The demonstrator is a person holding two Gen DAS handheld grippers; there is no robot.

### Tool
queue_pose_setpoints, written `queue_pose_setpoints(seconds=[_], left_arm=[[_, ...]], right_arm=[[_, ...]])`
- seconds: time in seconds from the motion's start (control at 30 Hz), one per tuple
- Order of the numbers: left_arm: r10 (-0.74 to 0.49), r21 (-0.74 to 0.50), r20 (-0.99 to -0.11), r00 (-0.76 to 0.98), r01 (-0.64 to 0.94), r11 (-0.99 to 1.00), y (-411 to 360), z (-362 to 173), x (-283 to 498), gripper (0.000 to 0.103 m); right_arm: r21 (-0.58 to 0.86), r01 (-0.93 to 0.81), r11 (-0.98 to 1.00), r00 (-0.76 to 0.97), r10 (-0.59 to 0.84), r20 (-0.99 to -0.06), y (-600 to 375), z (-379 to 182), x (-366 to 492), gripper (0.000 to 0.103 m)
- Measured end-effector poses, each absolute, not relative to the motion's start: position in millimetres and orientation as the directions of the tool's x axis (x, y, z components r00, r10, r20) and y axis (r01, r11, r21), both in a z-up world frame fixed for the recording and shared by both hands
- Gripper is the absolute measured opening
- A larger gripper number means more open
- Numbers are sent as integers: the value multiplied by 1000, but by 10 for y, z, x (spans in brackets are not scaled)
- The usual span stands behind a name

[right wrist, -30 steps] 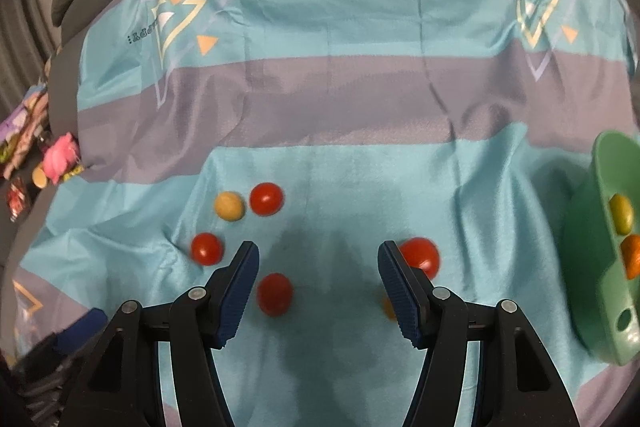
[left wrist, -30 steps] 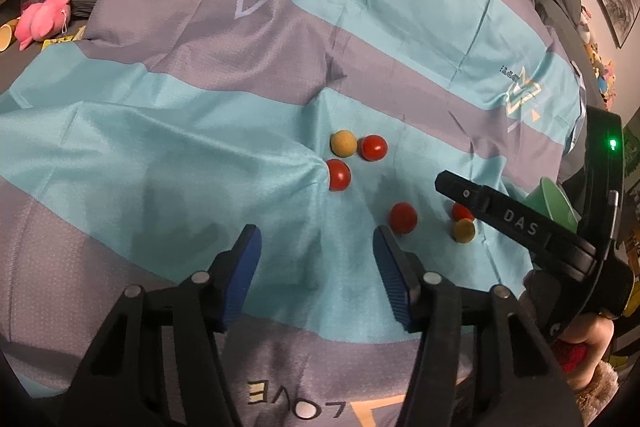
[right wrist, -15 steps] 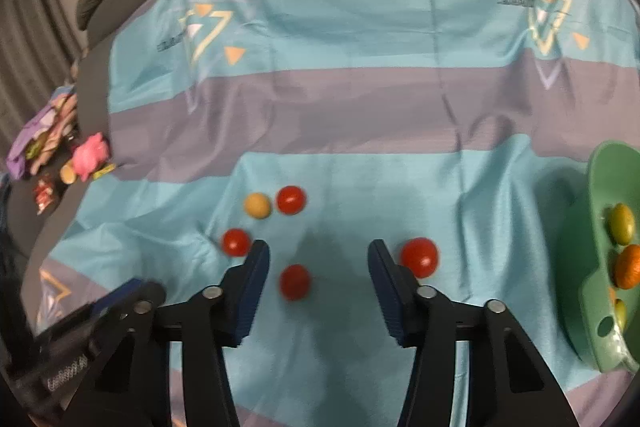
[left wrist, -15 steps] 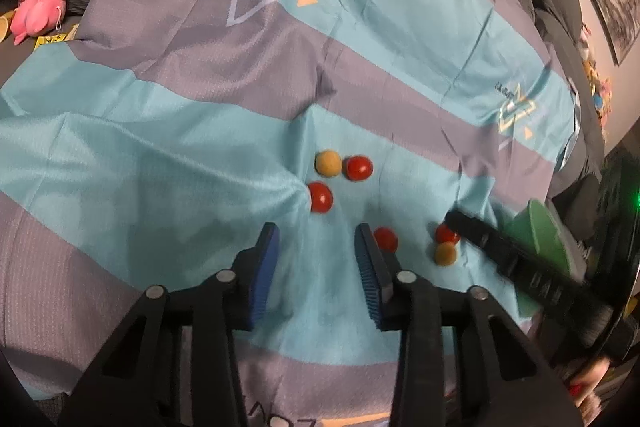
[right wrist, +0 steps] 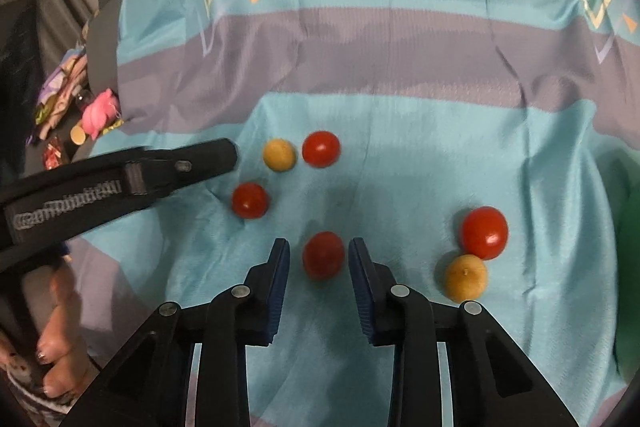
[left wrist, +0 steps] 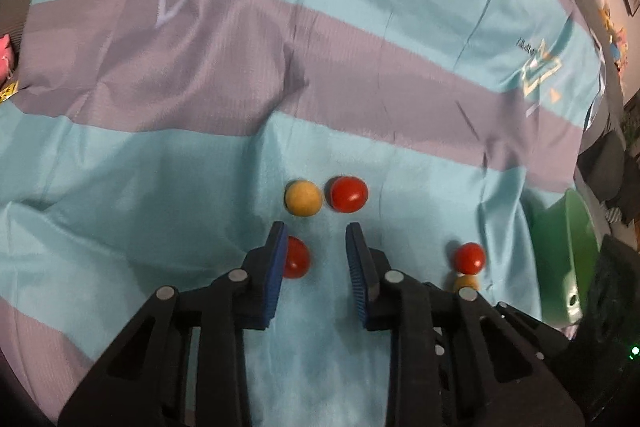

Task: Organize fruits
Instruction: 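Grasp a red cherry tomato with the left gripper while the right gripper grasps another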

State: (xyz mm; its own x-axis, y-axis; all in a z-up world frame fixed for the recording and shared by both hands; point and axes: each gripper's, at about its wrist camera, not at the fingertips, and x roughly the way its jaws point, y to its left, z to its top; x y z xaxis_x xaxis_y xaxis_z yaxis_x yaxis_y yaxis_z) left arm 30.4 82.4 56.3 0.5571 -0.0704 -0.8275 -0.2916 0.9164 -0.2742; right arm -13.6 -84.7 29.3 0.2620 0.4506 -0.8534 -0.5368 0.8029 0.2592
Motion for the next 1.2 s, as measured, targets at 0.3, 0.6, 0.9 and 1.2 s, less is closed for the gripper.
queue_pose_setpoints(seconds=[0.3, 0.6, 0.9, 1.2], left_arm=[[-11, -186, -866, 499, -303, 934, 815, 356, 415, 28], [20, -146, -870, 493, -297, 944, 779, 340, 430, 28], [-1, -199, -852, 524, -321, 926, 892, 383, 458, 9], [-103, -326, -806, 583, -290, 900, 918, 601, 346, 6]], right_arm=[[234, -536, 811, 244, 414, -877, -802, 157, -106, 33], [187, -550, 814, 269, 384, -883, -752, 110, -135, 27], [194, -537, 821, 268, 384, -884, -777, 133, -127, 26], [230, -513, 827, 278, 414, -867, -928, 246, -97, 26]])
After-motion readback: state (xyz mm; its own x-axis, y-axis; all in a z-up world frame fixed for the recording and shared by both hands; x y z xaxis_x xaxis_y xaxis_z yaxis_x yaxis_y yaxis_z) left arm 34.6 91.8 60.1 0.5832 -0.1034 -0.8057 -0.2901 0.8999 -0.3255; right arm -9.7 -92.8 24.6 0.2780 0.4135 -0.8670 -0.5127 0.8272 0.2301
